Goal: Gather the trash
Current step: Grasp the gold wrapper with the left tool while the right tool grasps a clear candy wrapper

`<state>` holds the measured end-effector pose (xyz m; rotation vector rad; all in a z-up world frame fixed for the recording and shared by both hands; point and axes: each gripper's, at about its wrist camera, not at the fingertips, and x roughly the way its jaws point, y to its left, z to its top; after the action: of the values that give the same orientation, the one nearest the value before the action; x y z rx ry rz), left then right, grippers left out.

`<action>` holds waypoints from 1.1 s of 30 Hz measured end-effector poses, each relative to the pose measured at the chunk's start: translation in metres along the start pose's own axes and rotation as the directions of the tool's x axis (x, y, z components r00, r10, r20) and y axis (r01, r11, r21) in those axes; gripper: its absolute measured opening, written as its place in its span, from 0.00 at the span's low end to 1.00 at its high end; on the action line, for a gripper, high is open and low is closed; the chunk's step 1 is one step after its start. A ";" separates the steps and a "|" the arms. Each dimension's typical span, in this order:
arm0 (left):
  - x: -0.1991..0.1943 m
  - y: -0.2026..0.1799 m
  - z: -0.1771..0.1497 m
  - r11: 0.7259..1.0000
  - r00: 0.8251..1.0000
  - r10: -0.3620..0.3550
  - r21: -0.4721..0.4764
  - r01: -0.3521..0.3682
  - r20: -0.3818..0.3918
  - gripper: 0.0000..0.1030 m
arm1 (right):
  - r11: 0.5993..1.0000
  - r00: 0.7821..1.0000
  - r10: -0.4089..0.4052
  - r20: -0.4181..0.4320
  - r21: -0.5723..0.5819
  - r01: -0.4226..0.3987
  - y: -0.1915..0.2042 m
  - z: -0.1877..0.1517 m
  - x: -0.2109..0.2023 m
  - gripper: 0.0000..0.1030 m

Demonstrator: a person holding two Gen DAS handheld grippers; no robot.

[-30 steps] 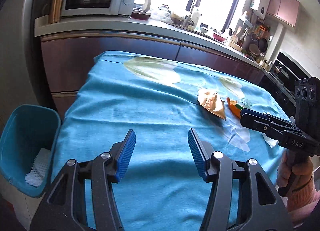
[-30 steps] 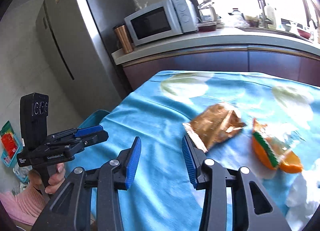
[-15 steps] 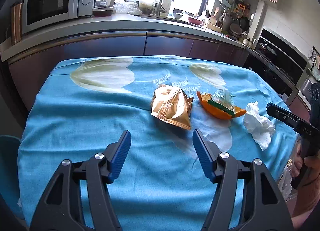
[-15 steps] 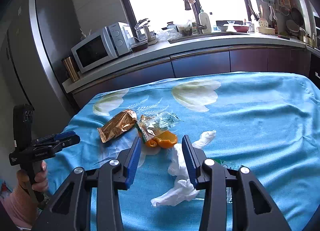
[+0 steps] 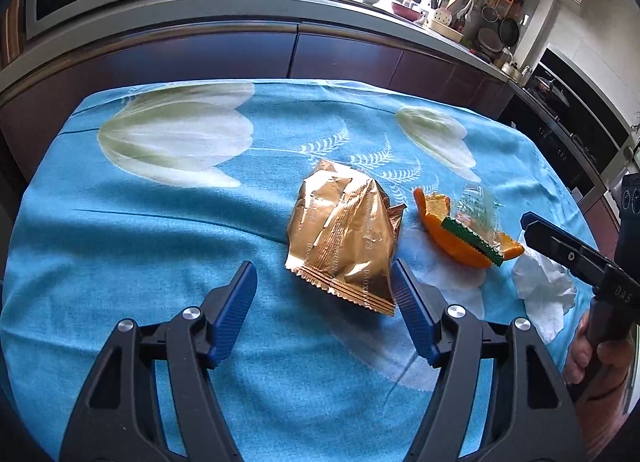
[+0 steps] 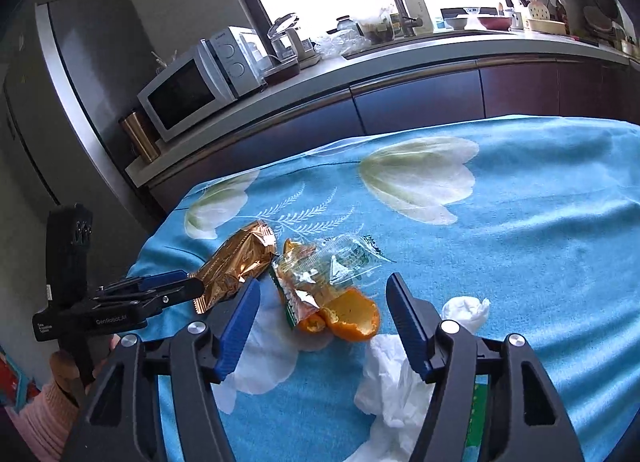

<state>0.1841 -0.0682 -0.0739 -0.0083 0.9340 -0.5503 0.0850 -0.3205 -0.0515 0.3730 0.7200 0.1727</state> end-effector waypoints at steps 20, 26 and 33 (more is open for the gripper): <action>0.003 -0.007 -0.002 1.000 1.000 0.022 0.008 -0.022 0.009 0.44 | 0.992 0.994 0.094 -0.057 0.094 -0.088 -0.015 0.007 0.023 0.20; -0.010 -0.004 -0.008 1.000 0.999 0.019 0.001 -0.019 0.036 0.37 | 0.990 0.992 0.124 -0.023 0.071 -0.122 -0.010 0.006 0.012 0.05; -0.033 -0.002 -0.017 1.000 0.997 0.013 -0.002 -0.012 0.077 0.23 | 0.984 0.985 0.170 0.013 0.040 -0.171 0.004 0.007 -0.002 0.03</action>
<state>0.1545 -0.0515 -0.0589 -0.0253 0.8586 -0.5338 0.0880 -0.3197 -0.0436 0.4743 0.6831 0.3185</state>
